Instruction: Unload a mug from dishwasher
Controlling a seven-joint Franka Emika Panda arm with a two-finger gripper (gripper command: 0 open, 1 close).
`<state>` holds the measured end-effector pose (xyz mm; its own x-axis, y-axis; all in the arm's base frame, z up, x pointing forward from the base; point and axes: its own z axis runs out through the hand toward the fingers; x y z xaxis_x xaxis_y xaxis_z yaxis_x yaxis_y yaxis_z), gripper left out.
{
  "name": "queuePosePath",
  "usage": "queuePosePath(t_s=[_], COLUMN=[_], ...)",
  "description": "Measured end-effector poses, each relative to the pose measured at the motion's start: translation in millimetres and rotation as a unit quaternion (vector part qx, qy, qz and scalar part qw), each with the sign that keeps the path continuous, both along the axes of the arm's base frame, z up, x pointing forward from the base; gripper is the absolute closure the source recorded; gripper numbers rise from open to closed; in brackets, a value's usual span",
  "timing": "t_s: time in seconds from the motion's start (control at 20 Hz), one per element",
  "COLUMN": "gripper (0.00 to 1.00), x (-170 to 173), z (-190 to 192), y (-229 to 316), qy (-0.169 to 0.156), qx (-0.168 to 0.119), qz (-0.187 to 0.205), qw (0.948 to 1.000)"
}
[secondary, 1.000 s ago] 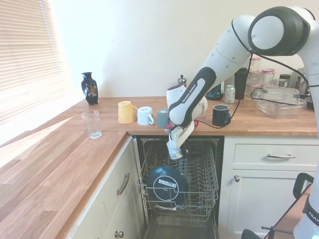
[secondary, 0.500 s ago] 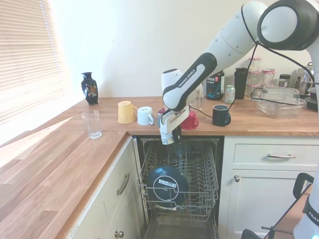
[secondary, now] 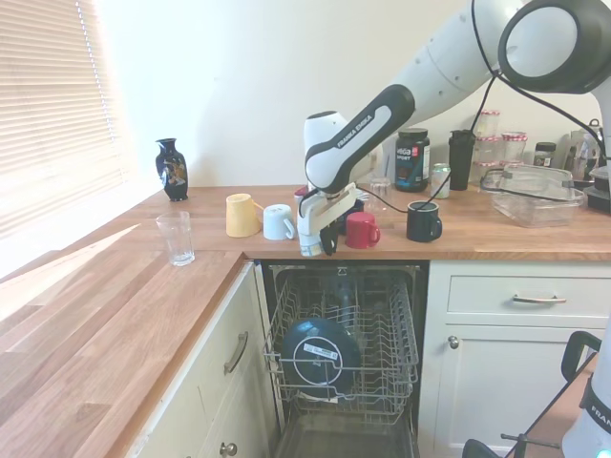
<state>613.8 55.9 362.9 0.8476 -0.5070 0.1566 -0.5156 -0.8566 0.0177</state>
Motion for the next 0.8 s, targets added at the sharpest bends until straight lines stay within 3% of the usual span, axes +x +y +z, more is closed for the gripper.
queuePosePath(t_s=[0.35,0.8], gripper=[1.00,1.00], x=[9,51], z=[8,11], y=[13,27], qy=[-0.004,0.006], qx=[0.004,0.001], qz=[-0.008,-0.013], qw=[1.0000,0.9999])
